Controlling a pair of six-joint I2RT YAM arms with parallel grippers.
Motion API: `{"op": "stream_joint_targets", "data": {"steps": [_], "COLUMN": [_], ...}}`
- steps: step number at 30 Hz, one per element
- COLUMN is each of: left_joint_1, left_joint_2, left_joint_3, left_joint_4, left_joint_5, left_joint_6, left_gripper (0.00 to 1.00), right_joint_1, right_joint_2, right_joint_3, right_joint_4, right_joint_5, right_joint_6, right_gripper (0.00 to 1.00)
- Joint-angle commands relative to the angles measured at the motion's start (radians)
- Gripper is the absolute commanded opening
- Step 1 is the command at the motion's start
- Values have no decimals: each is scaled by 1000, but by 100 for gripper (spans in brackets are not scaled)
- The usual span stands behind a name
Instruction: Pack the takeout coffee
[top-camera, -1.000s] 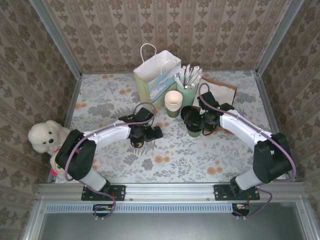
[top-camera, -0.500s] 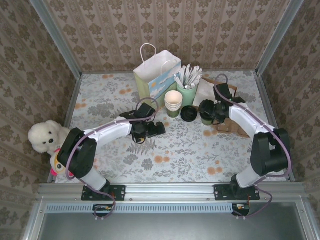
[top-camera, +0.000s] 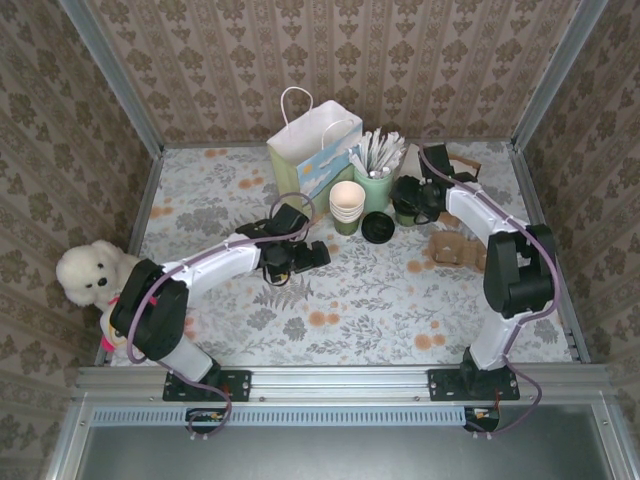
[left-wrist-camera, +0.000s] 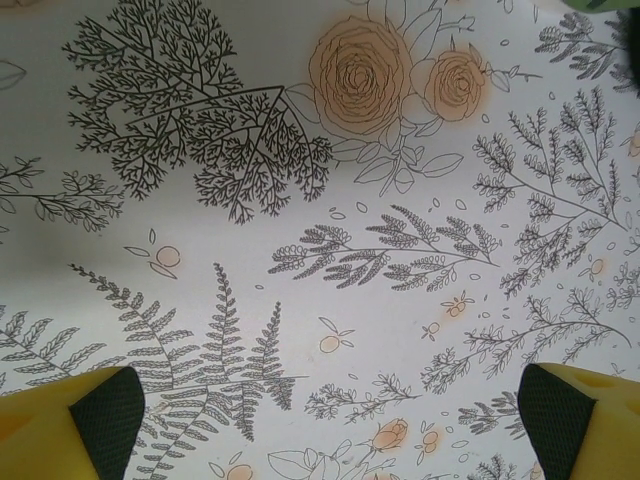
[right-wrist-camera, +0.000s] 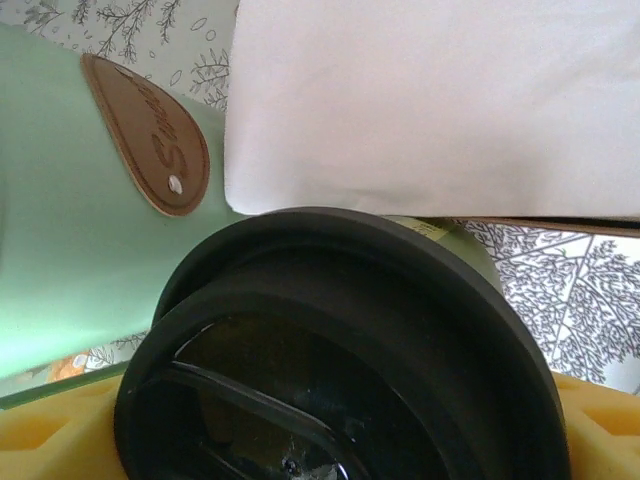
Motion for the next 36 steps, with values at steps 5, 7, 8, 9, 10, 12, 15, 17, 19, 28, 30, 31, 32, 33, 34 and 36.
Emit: {"op": "stream_joint_targets", "data": {"steps": [5, 7, 8, 9, 10, 12, 15, 17, 19, 28, 30, 31, 32, 33, 34, 36], "left_joint_1": [9, 10, 10, 10, 10, 10, 9, 10, 10, 10, 9, 9, 10, 10, 10, 9], "left_joint_2": [-22, -24, -24, -24, -23, -25, -28, -29, -33, -42, -42, -43, -42, -41, -42, -42], "left_joint_3": [-2, 0, 0, 1, -1, -2, -5, -6, -9, -18, -20, -19, -20, -20, -19, -20], "left_joint_4": [-33, -34, -34, -34, -35, -36, -35, -37, -36, -25, -24, -22, -23, -24, -24, -24], "left_joint_5": [-15, -15, -15, -14, -15, -16, -16, -15, -14, -12, -8, -9, -7, -7, -7, -6], "left_joint_6": [29, 30, 29, 29, 29, 29, 27, 25, 26, 29, 29, 30, 32, 33, 32, 32], "left_gripper": [100, 100, 100, 100, 100, 100, 100, 100, 100, 100, 100, 100, 100, 100, 100, 100], "right_joint_1": [-6, -9, -11, -12, -14, -17, -27, -34, -37, -39, -39, -39, -39, -39, -39, -38], "right_joint_2": [85, 100, 108, 114, 117, 122, 131, 132, 127, 88, 81, 75, 70, 65, 61, 54], "right_joint_3": [70, 98, 114, 122, 128, 133, 139, 140, 139, 144, 141, 140, 139, 139, 138, 138], "right_joint_4": [-4, -16, -24, -26, -26, -23, -21, -21, -24, -48, -49, -49, -47, -46, -46, -46], "right_joint_5": [-16, -22, -27, -30, -31, -33, -45, -59, -66, -62, -64, -62, -62, -61, -60, -60], "right_joint_6": [18, 21, 18, 17, 19, 19, 28, 37, 41, 23, 18, 16, 14, 13, 11, 7], "right_gripper": [85, 86, 86, 87, 87, 87, 87, 88, 89, 93, 94, 94, 94, 94, 95, 95]}}
